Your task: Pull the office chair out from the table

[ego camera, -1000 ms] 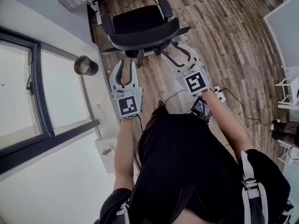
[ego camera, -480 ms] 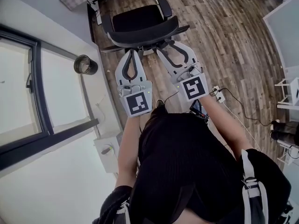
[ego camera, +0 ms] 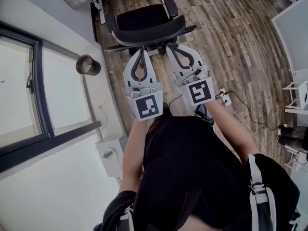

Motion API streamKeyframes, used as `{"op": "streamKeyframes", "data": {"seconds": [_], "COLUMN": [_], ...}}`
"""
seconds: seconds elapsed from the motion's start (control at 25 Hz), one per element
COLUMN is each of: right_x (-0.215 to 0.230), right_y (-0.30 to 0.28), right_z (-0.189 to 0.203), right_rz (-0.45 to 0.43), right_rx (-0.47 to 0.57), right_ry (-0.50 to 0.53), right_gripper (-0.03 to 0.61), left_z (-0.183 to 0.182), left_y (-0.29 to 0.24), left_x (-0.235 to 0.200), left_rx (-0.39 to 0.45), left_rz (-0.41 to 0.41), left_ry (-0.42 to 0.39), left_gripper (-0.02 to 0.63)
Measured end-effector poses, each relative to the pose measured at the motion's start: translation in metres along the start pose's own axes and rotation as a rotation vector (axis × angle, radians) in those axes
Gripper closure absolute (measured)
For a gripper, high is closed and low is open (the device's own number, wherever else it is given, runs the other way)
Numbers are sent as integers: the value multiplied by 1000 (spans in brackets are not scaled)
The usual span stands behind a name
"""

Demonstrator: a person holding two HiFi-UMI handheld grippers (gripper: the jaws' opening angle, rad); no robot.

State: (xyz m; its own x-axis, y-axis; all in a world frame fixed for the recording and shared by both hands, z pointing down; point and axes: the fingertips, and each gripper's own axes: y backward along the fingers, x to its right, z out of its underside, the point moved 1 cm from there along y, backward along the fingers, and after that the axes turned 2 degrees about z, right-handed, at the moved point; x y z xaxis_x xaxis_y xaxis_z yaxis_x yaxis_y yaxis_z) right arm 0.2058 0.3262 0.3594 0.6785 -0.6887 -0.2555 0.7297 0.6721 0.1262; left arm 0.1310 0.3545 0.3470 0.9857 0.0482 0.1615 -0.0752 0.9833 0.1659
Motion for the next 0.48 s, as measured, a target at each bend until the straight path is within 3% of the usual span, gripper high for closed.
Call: {"op": "streamKeyframes", "data": {"seconds": [0.48], "right_x": [-10], "right_y": [-7], "right_z": [4], "right_rz": [-36], "right_rx": [-16], "right_ry": [31], "right_gripper": [572], "left_z": [6], "left_y": [-2], "left_x": [7], "left_rx": [-8], "left_rz": [10], "left_ry": [-20], "left_gripper": [624]}}
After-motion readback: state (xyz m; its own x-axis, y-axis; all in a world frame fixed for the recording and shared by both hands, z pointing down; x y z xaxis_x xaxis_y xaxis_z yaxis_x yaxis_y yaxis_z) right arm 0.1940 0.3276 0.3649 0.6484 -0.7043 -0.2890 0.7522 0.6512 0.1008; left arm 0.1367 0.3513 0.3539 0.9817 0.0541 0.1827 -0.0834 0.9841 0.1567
